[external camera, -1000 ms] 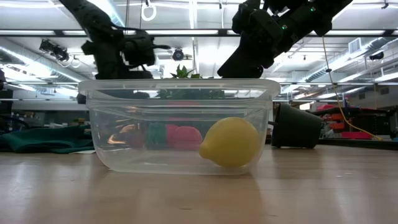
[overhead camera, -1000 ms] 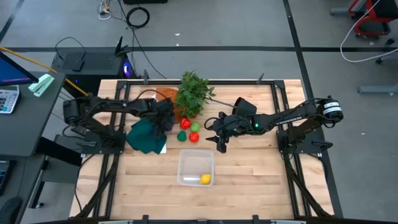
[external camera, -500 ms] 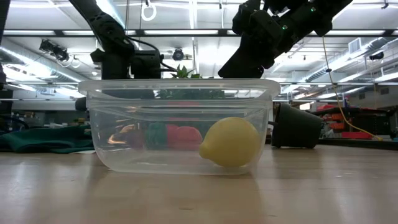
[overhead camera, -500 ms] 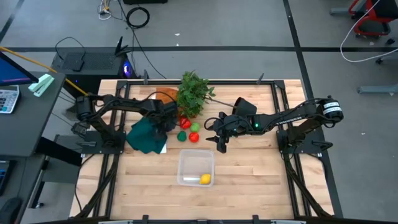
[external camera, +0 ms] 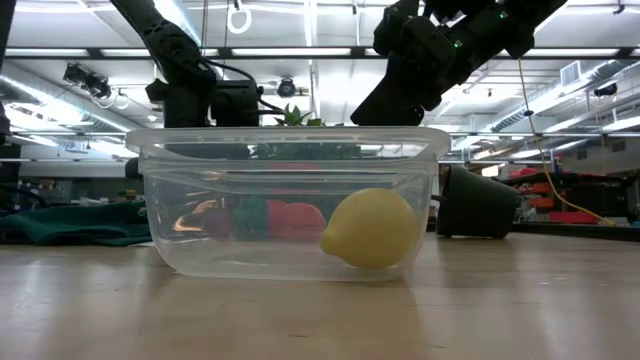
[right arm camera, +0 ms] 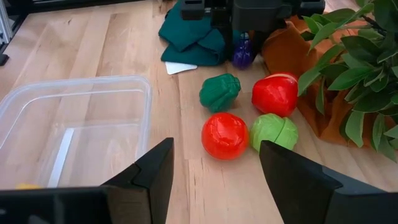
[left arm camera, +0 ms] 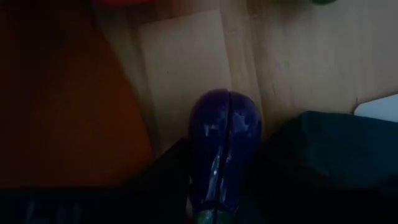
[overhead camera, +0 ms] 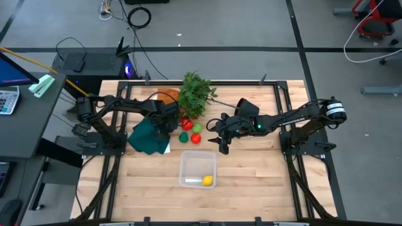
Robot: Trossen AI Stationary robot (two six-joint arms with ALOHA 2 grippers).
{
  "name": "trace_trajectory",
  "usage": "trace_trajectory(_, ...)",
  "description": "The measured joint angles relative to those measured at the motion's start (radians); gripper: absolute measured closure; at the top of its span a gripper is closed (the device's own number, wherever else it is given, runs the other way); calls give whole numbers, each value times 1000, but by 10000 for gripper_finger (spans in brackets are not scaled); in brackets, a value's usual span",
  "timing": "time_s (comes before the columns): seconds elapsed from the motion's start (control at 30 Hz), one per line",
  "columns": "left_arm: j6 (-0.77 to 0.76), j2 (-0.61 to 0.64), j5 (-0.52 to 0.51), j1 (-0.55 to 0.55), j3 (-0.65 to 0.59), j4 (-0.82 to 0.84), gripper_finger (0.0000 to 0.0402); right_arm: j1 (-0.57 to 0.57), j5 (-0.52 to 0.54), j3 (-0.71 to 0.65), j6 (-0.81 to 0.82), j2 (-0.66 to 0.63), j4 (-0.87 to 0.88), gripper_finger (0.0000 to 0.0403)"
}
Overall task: Pick and placing Produce into tupperware
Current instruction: Put the purple eggplant into the transparent bin
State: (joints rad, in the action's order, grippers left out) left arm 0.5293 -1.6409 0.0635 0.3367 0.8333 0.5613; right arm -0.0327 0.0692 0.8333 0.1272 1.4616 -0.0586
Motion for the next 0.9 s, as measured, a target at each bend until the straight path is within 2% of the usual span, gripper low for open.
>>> trace_trajectory(0.2,-22,0,1,0,0,0,238,0,0,0,0,0,0,208)
trace_trajectory(0.33,-28,0,1,0,7,19,244,0,0,0,0,0,1,208)
trace_trajectory(0.67,-49,0,-4,-2,140,135,243,0,0,0,8,0,2,208)
trace_trajectory(0.9,-102,0,-5,-51,210,266,252,0,0,0,9,0,16,208)
